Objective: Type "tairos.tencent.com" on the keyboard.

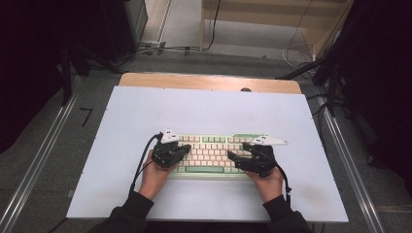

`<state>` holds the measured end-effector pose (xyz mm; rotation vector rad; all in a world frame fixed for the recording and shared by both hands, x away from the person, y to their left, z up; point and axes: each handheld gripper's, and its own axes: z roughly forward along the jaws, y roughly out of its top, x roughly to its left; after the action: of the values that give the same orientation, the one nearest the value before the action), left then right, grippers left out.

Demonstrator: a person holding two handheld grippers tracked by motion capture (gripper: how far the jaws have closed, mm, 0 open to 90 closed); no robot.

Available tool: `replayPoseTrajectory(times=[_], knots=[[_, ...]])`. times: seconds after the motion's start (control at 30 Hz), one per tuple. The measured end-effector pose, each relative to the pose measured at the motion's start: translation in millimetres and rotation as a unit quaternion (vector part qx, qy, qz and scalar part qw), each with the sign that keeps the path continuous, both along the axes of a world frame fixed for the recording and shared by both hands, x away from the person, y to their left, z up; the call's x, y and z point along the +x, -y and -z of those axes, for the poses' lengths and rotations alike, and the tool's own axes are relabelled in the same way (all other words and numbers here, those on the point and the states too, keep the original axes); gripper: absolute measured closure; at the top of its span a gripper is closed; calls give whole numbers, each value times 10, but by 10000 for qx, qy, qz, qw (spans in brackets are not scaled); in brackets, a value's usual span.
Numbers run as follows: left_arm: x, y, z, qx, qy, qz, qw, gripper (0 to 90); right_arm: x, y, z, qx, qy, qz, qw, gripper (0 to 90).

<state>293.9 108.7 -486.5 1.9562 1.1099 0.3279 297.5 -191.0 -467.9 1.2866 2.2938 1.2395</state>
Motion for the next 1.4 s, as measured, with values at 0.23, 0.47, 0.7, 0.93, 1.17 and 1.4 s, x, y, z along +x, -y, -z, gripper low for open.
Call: replayPoseTrajectory(times=[0.23, 0.47, 0.7, 0.93, 1.17, 1.4], knots=[[5, 2, 8, 25, -37, -2, 10000, 900, 1, -2, 1, -8, 5, 10, 10000, 271], [13, -3, 14, 32, -65, -21, 10000, 900, 3, 1, 0, -9, 6, 11, 10000, 271], [15, -1, 16, 39, -74, -21, 10000, 900, 2, 3, -2, -10, 2, 27, 10000, 271], [23, 8, 32, 59, -169, -4, 9998, 900, 3, -2, 3, -22, -7, 26, 10000, 271], [-45, -66, -89, -258, 176, -153, 9994, 601, 7, 5, 3, -4, -10, 23, 10000, 271], [-48, -165, -134, -161, 471, -581, 9971, 292, 5, 1, 0, -12, 12, 8, 10000, 273]])
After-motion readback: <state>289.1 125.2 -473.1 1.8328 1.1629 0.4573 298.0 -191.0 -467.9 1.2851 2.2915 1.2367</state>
